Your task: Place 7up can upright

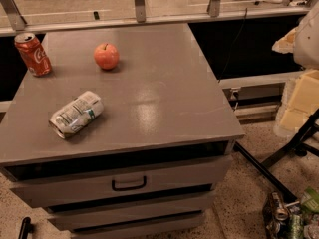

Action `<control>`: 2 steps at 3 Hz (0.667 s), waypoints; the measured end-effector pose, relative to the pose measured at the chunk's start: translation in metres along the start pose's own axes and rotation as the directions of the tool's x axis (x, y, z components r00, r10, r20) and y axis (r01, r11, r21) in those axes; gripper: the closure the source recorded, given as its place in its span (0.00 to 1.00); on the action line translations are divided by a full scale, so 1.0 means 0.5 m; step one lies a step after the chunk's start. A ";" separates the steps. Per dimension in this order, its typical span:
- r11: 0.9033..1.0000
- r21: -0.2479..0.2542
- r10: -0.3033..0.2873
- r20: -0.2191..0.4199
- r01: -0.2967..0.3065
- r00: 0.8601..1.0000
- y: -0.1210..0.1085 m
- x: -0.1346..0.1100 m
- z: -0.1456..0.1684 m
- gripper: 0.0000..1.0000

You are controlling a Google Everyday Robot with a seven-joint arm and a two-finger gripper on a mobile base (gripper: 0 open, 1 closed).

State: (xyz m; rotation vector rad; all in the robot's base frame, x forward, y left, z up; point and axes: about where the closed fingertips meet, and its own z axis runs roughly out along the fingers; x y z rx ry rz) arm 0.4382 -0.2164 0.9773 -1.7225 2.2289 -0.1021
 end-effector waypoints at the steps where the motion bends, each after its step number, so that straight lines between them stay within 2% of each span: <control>1: 1.000 -0.001 -0.018 -0.004 0.018 1.000 -0.003 -0.011 0.005 0.00; 2: 0.996 -0.009 -0.094 -0.020 0.094 0.995 -0.018 -0.058 0.027 0.00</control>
Offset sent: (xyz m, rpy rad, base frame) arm 0.0351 0.0502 -0.0136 -0.0900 0.0231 0.1663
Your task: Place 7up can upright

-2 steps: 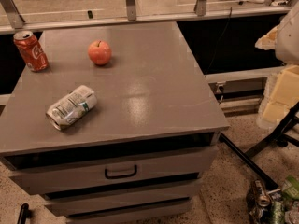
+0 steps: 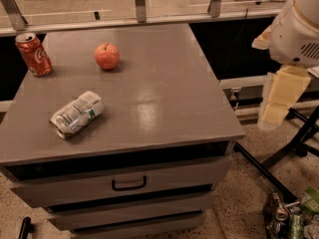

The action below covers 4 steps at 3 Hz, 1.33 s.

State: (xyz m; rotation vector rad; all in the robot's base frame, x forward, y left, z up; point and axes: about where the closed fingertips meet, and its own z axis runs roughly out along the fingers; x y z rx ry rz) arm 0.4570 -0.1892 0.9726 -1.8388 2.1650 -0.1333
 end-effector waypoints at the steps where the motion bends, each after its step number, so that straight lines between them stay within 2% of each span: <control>1: 0.991 -0.001 -0.133 0.011 0.133 0.991 -0.035 -0.097 0.035 0.00; 2: 0.955 0.003 -0.297 0.019 0.297 0.955 -0.057 -0.225 0.082 0.00; 3: 0.910 -0.006 -0.415 0.020 0.415 0.909 -0.080 -0.341 0.140 0.00; 4: 0.855 -0.020 -0.517 0.033 0.518 0.855 -0.081 -0.447 0.187 0.00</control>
Offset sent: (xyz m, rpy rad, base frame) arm 0.0897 0.2011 -0.0341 -0.1337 -0.0492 0.5255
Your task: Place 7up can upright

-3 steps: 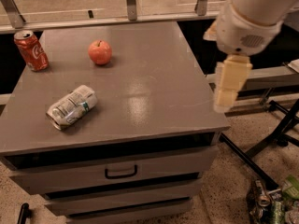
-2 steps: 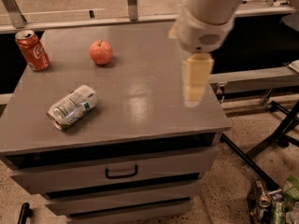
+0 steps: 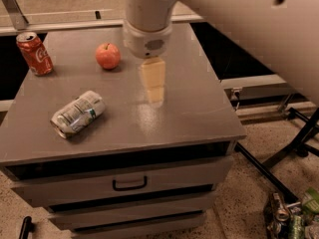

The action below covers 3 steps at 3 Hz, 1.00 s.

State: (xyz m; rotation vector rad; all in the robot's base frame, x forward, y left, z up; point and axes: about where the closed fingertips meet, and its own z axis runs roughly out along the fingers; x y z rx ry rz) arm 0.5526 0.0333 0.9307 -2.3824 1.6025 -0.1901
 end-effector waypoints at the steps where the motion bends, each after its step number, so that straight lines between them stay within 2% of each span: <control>1: 0.994 -0.005 -0.107 0.025 0.107 0.994 -0.021 -0.093 0.023 0.00; 2: 0.977 -0.013 -0.211 0.057 0.212 0.976 -0.016 -0.192 0.041 0.00; 3: 0.956 -0.030 -0.289 0.088 0.292 0.953 0.000 -0.276 0.064 0.00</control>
Offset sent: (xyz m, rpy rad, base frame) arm -0.0529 0.1530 -0.0260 -0.0235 0.0290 0.3692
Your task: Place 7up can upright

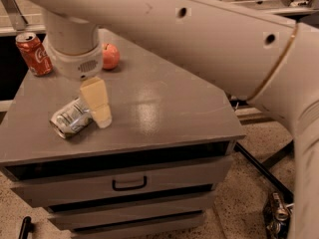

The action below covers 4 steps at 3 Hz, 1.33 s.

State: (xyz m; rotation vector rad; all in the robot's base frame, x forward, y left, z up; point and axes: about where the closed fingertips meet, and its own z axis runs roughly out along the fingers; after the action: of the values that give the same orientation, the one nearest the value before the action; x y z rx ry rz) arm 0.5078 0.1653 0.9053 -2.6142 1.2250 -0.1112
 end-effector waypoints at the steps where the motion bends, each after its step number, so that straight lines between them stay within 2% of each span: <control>1: 0.998 -0.030 -0.057 0.020 0.058 0.998 -0.005 -0.060 0.035 0.00; 2: 0.989 -0.110 -0.097 0.047 0.102 0.994 -0.005 -0.118 0.117 0.00; 3: 0.989 -0.111 -0.097 0.047 0.102 0.994 -0.005 -0.119 0.119 0.00; 4: 0.989 -0.108 -0.098 0.048 0.103 0.994 -0.006 -0.120 0.120 0.16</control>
Offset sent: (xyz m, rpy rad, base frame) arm -0.0292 0.0646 -0.0620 -0.0806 0.1213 0.1329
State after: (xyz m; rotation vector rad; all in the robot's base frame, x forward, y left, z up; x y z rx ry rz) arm 0.4819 0.2244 0.8502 -2.7584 1.1159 -0.0061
